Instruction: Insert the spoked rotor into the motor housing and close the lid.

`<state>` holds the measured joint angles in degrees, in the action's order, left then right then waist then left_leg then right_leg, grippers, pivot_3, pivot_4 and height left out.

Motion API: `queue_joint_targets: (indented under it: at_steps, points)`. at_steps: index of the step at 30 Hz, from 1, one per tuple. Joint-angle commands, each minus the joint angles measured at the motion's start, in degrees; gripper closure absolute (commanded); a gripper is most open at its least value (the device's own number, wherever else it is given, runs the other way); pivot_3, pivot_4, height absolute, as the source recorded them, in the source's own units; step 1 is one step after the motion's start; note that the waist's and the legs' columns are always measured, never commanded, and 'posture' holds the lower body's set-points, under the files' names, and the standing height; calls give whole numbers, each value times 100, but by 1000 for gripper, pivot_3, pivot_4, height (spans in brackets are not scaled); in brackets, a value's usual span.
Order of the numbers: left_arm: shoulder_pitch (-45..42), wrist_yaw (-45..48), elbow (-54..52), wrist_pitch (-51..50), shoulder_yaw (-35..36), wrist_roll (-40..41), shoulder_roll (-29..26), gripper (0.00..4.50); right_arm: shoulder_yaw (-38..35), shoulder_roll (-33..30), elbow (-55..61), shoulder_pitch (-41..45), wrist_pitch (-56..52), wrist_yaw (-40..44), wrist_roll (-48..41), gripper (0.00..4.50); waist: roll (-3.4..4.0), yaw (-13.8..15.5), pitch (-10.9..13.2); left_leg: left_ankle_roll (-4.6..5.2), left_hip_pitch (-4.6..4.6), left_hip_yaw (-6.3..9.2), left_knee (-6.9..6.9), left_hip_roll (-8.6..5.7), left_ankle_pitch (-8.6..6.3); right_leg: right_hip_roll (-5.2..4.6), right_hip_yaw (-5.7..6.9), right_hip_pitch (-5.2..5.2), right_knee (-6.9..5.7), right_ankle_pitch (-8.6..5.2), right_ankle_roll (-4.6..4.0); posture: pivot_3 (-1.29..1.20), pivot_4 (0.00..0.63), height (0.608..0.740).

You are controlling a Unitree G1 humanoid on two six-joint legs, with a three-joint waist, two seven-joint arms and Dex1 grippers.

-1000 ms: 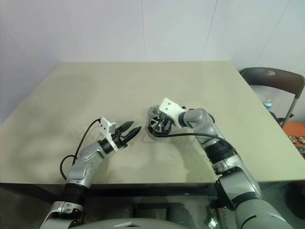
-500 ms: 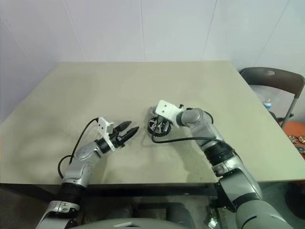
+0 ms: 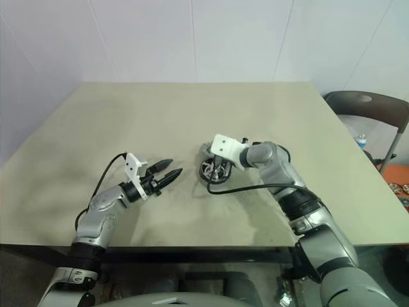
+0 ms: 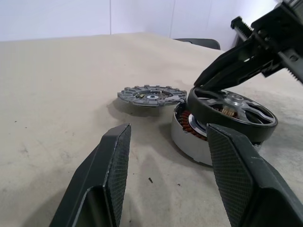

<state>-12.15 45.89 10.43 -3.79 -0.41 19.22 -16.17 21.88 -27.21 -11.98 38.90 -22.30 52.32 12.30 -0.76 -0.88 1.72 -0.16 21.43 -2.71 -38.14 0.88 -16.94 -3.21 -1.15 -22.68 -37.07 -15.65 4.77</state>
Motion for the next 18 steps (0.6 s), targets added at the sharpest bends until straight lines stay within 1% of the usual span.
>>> queue_joint_targets:
  at_steps: [1, 13, 18]
  points:
    - [-102, 10, -106, 46, 6, -20, -32, 1806, 27, 71, 116, -6, -59, 187, -152, 4493, 0, -1, 0, 0, 0, 0, 1, 0, 0, 0, 0, -1, 0, 0, 0, 0, 0, 740]
    - [-95, -49, -54, 73, 15, -37, 0, 1806, -4, 401, -100, -61, -47, -248, -58, 4493, 0, -26, 0, -1, 0, 0, 1, 1, 0, -2, -1, -3, -1, 0, 0, 0, 0, 740]
    - [-67, -44, -65, 63, -3, -33, 11, 1806, -53, 332, -149, 1, -27, -221, -83, 4493, 0, -30, 0, -1, -1, 0, 1, 2, 0, -2, -1, -3, -3, 0, -1, 0, 0, 740]
